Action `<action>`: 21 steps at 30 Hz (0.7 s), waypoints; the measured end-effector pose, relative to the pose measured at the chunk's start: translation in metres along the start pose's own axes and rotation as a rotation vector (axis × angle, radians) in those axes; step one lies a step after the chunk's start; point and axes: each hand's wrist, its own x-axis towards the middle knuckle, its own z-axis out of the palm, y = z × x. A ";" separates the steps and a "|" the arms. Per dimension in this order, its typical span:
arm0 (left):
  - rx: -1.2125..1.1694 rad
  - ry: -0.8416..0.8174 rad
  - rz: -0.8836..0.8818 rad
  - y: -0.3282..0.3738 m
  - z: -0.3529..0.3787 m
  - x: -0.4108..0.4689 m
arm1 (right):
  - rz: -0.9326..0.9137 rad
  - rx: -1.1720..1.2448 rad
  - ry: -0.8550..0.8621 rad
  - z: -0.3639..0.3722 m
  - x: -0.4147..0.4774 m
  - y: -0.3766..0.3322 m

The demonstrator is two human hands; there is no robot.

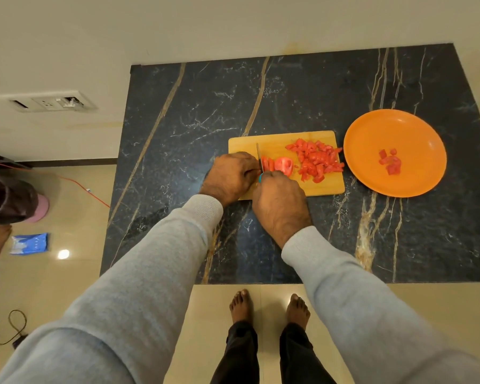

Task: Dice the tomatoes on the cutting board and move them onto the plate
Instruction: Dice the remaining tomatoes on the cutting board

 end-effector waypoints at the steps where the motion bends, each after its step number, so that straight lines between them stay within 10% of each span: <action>1: 0.000 0.014 0.005 0.000 0.001 0.000 | 0.000 -0.008 -0.004 0.000 0.003 0.001; 21: 0.028 0.006 -0.040 0.004 0.001 -0.002 | 0.002 -0.094 -0.180 0.014 -0.040 0.011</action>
